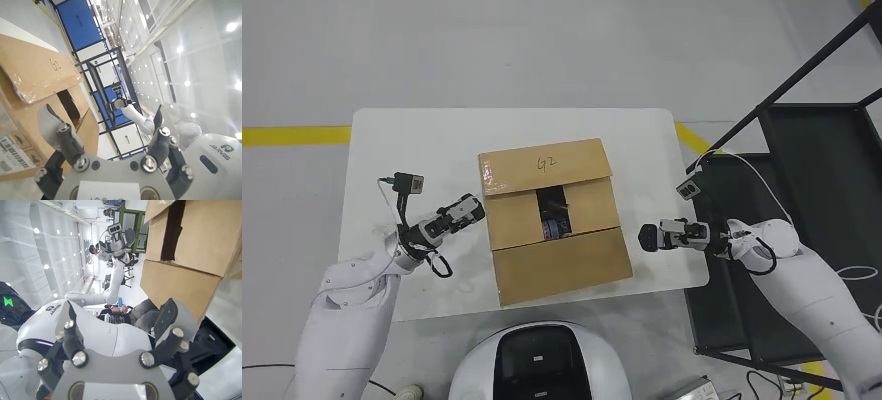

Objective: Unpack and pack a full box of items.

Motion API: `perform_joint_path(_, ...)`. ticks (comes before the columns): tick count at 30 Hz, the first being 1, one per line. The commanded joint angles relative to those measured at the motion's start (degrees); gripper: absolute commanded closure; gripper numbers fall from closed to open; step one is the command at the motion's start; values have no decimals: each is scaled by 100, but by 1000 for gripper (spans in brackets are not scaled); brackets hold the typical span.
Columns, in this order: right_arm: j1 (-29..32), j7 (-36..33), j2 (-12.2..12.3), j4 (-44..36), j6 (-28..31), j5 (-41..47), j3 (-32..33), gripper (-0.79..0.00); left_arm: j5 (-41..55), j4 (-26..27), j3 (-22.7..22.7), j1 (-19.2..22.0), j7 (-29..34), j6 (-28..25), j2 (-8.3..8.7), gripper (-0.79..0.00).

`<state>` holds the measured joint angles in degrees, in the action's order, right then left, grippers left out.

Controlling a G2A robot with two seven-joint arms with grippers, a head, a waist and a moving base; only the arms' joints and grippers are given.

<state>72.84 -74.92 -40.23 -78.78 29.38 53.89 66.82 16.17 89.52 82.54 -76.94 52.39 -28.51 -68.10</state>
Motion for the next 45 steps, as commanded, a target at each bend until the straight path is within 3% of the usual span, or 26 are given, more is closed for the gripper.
perform_joint_path(1, 0, 0, 0, 0, 0, 0, 0, -785, 1, 0, 0, 0, 1, 1, 0, -785)
perform_joint_path(8, 0, 0, 0, 0, 0, 0, 0, -785, -512, 118, -209, 51, 23, 204, 15, -785)
perform_joint_path(12, 0, 0, 0, 0, 0, 0, 0, -785, -560, -247, -460, 363, 130, 506, 3, -785)
perform_joint_path(21, 0, 0, 0, 0, 0, 0, 0, -785, -382, -994, -758, 834, -38, 609, -39, -785)
perform_joint_path(32, 0, 0, 0, 0, 0, 0, 0, -785, 314, -1310, -848, 1200, -373, 466, -98, -785)
perform_joint_path(39, 0, 0, 0, 0, 0, 0, 0, -785, 649, -1562, -1058, 1732, -649, 485, -189, -785)
perform_joint_path(45, 0, 0, 0, 0, 0, 0, 0, -785, 840, -2197, -1369, 2447, -1023, 591, -327, -785)
